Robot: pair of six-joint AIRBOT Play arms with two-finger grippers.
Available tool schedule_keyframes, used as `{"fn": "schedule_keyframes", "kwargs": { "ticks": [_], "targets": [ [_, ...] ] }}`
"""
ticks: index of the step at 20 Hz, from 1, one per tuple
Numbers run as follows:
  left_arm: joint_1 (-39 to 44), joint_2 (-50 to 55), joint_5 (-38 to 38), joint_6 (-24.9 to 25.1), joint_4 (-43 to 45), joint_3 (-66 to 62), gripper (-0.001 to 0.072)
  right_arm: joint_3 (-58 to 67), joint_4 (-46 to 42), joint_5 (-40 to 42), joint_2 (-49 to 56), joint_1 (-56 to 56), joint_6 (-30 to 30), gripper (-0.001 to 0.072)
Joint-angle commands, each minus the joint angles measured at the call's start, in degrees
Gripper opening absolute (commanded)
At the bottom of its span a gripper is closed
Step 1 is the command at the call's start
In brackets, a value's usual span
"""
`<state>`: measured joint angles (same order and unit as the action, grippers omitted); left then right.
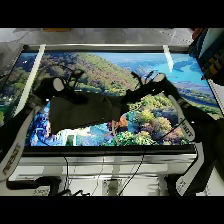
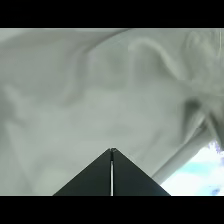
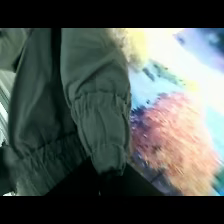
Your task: Fold the clothes and pants, and hang the long-sleeved shirts on hangers.
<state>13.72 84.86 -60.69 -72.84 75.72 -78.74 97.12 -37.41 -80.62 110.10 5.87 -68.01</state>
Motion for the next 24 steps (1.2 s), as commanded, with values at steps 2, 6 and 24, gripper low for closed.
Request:
{"fn": "schedule_keyframes", "kwargs": {
  "ticks": [2,6,24],
  "targets": [
    [-0.02,-10.29,0.11,0.02,4.35,-0.66,0.0003,1.07,-2.51,-5.77,-5.25,-10.49,-1.2,0.0026],
    [-0.02,-17.59,0.11,0.0,7.87,-0.66,0.0003,1.07,-7.74,-8.74,-10.49,-22.16,-5.29,0.0026],
    [-0.02,-20.59,0.13,0.02,9.38,-0.63,0.0003,1.09,-42.32,-11.37,-39.52,-79.45,-36.37,0.0026]
  ]
}}
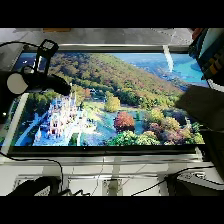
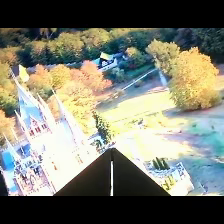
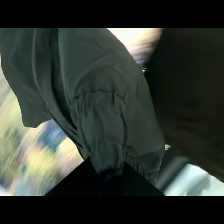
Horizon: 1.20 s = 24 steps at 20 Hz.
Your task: Fold the clothes and pants, and hang the long-sleeved shirts on hangers.
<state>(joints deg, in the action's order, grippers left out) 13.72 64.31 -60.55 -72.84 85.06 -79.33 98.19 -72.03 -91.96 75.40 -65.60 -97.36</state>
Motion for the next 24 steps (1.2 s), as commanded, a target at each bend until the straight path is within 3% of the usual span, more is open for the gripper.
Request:
{"fn": "schedule_keyframes", "kwargs": {
  "ticks": [1,4,12,20,21,22,23,24],
  "targets": [
    [-0.02,-0.04,0.0,0.02,0.04,-0.04,0.0003,0.02,-9.29,0.17,-6.29,-10.21,-9.16,0.0026],
    [-0.02,-0.04,-0.02,0.0,0.02,-0.04,0.0003,0.02,-12.31,0.72,-9.51,-14.53,-14.73,0.0026],
    [-0.02,0.04,0.09,0.0,0.0,-0.02,0.0004,0.0,-11.72,-4.7,-10.75,-15.41,-15.15,0.0026],
    [0.0,0.07,1.44,0.0,-0.02,0.02,0.0004,0.0,-7.82,-10.82,-13.53,-15.06,-36.41,0.0031],
    [0.0,0.07,1.42,0.0,-0.02,0.02,0.0004,0.0,-9.16,-11.04,-14.01,-15.06,-39.54,0.0077],
    [0.0,0.07,1.42,0.0,-0.02,0.02,0.0004,0.0,-10.75,-11.19,-14.16,-15.06,-42.84,0.0198],
    [0.0,0.07,1.44,0.0,-0.02,0.02,0.0004,0.0,-10.91,-11.41,-14.08,-15.06,-44.68,0.0376],
    [0.0,0.07,1.42,0.0,-0.02,0.02,0.0004,0.0,-10.8,-11.3,-13.9,-15.06,-44.68,0.0599]
  ]
}}
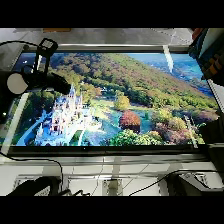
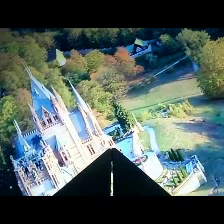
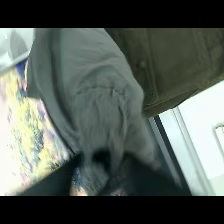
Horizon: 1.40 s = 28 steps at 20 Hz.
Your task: Fold the clothes and pants, and hang the long-sleeved shirts on hangers.
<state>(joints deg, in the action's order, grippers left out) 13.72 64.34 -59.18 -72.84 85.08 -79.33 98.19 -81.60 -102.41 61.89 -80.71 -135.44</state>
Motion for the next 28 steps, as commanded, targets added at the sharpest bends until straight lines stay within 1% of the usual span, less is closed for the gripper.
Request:
{"fn": "schedule_keyframes", "kwargs": {
  "ticks": [1,3,5,6,7,8,10,11,12,14,15,16,21,22,24,25,26,27,28],
  "targets": [
    [0.0,0.04,0.04,0.0,-0.02,0.02,0.0004,-0.04,-1.22,-0.44,-0.26,0.04,-6.49,0.0699],
    [0.0,0.04,0.07,0.0,-0.02,0.02,0.0004,-0.07,-1.27,0.02,0.07,0.04,-6.47,0.069],
    [0.0,0.04,0.07,0.0,-0.02,0.02,0.0003,-0.07,-1.11,2.49,0.07,0.04,-6.19,0.068],
    [0.0,0.04,0.07,0.0,-0.02,0.02,0.0004,-0.07,-0.7,4.02,0.07,0.04,-3.8,0.0678],
    [0.0,0.04,0.07,0.0,-0.02,0.02,0.0003,-0.07,0.11,6.78,0.15,0.04,1.18,0.067],
    [0.0,0.04,0.07,0.0,-0.02,0.02,0.0004,-0.07,1.88,9.75,0.28,0.04,6.56,0.0592],
    [0.0,0.04,0.04,0.0,-0.02,0.02,0.0004,-0.9,7.39,15.13,0.33,1.07,16.02,0.0271],
    [0.0,0.04,0.04,0.0,-0.02,0.02,0.0004,-1.51,10.05,16.79,0.33,2.99,19.65,0.0177],
    [0.0,0.04,0.04,0.0,-0.02,0.02,0.0004,-2.21,12.96,17.68,0.37,5.95,23.43,0.0151],
    [0.0,0.04,0.04,-0.02,-0.02,0.02,0.0004,-3.91,18.03,19.45,0.39,14.75,28.81,0.015],
    [0.0,0.04,0.04,0.0,-0.02,0.02,0.0004,-4.81,20.04,20.44,0.39,20.04,32.28,0.0132],
    [0.0,0.04,0.04,0.0,-0.02,0.02,0.0004,-5.81,21.75,21.55,0.39,26.6,36.63,0.0132],
    [0.0,0.04,0.04,0.0,-0.02,0.02,0.0004,-7.23,22.86,24.17,0.37,60.06,54.23,0.0133],
    [0.0,0.04,0.04,0.0,-0.02,0.02,0.0004,-7.26,22.84,24.22,0.37,65.44,55.71,0.0133],
    [0.0,0.04,0.04,0.0,-0.02,0.02,0.0004,-7.26,22.73,25.03,0.37,74.82,55.71,0.0133],
    [0.0,0.04,0.04,0.0,-0.02,0.02,0.0004,-7.26,22.47,26.75,0.37,78.88,55.69,0.0132],
    [0.0,0.04,0.04,0.0,-0.02,0.02,0.0004,-7.26,21.7,28.15,0.39,82.25,55.69,0.0115],
    [0.0,0.04,0.04,0.0,-0.02,0.02,0.0004,-7.26,19.69,29.03,0.39,85.61,55.65,0.0026],
    [0.0,0.04,0.04,0.0,-0.02,0.02,0.0004,-7.26,17.11,29.22,0.42,88.46,55.63,0.0026]
  ]
}}
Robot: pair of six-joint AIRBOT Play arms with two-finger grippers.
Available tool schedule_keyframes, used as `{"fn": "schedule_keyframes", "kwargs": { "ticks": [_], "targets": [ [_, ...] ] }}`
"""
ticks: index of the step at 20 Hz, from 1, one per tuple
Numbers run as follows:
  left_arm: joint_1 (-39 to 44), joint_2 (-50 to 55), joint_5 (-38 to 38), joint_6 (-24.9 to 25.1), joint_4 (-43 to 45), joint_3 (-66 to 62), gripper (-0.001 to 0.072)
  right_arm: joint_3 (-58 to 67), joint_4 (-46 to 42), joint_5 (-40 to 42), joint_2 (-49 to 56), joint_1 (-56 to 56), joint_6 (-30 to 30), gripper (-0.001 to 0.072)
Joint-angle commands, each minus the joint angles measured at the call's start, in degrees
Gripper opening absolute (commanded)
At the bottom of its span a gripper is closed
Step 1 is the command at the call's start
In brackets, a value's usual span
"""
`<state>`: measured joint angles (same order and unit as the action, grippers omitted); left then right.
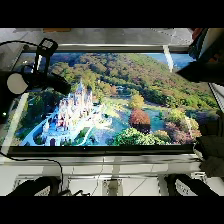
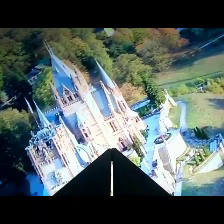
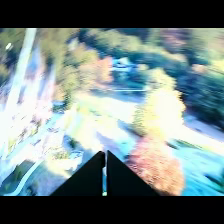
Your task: Fold the clothes and pants, and hang the long-sleeved shirts on hangers.
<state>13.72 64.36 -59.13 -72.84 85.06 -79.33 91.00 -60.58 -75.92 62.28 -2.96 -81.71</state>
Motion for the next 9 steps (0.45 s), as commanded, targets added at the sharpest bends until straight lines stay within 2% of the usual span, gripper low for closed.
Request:
{"fn": "schedule_keyframes", "kwargs": {
  "ticks": [1,3,9],
  "targets": [
    [0.0,0.02,0.0,0.0,0.0,0.02,0.0004,-0.07,-7.1,2.67,0.04,13.38,1.9,0.0025],
    [0.0,0.02,0.0,0.0,0.0,0.02,0.0004,-0.11,-10.67,2.21,0.04,17.05,1.9,0.0026],
    [0.0,0.02,0.02,0.0,0.0,0.02,0.0004,-0.11,-10.91,0.26,2.58,21.27,1.9,0.0026]
  ]
}}
